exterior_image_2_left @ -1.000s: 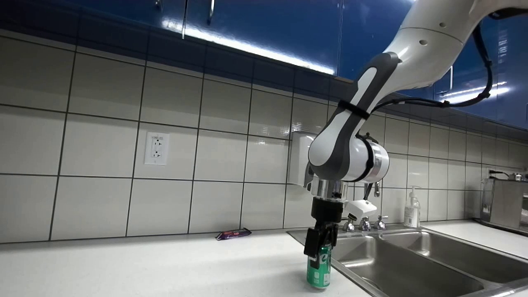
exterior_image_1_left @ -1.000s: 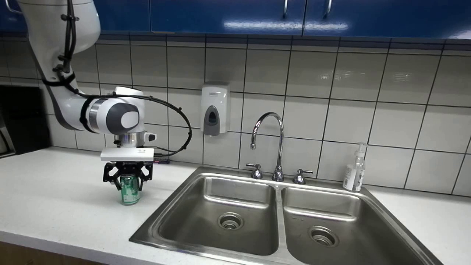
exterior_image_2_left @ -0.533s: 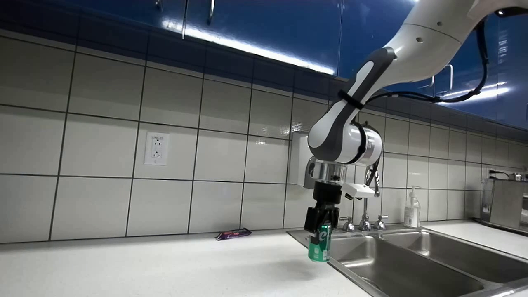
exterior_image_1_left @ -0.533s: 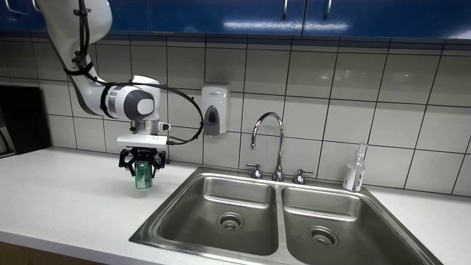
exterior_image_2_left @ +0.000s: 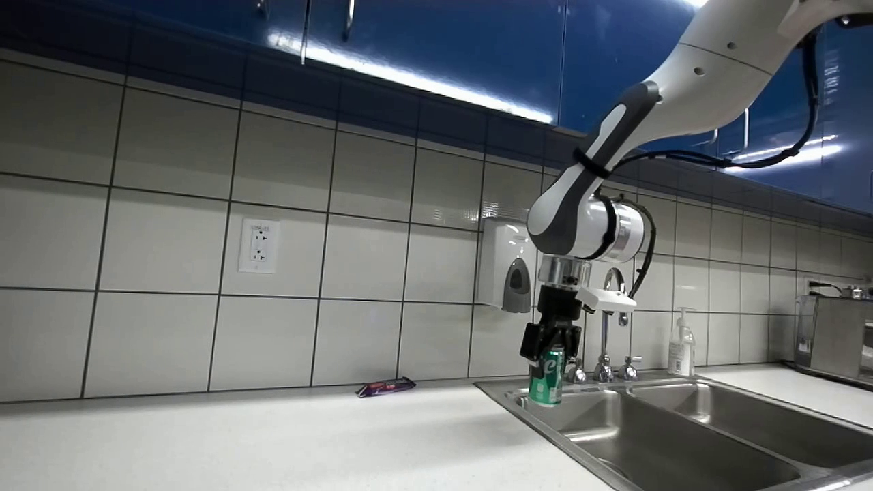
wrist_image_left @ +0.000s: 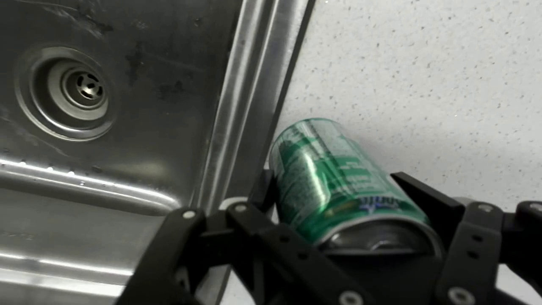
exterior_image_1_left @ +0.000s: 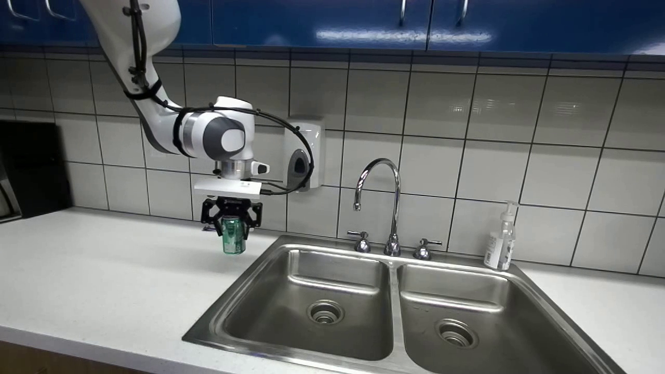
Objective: Put the green can in the left sink
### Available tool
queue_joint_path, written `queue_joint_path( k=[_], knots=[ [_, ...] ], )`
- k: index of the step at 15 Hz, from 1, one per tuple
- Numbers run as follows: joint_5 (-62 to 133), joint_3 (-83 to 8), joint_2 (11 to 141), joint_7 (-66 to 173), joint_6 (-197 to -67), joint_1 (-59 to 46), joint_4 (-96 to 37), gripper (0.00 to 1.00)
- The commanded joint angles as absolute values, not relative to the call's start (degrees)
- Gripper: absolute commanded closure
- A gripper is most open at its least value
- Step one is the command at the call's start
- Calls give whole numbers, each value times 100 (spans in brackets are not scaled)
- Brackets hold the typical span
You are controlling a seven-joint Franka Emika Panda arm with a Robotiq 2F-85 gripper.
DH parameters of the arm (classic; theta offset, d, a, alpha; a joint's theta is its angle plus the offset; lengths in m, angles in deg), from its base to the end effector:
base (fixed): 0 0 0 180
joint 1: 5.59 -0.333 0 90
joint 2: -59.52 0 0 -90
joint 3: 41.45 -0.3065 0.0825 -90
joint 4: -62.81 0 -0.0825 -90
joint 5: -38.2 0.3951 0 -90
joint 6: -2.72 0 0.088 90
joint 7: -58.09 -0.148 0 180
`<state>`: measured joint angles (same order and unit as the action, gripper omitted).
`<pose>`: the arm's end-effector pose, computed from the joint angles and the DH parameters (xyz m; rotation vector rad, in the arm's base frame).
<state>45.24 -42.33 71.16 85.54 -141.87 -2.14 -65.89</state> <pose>0.5567 -0.0231 0.2241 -3.0388 -0.5158 -0.1413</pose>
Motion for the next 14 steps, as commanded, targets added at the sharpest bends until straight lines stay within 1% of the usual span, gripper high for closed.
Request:
queue_joint_path(
  k=[1, 14],
  knots=[
    [4381, -4097, 7083, 8259, -13940, -60, -6368, 55],
    [4074, -3457, 7291, 7893, -13887, 380, -6241, 55]
  ],
)
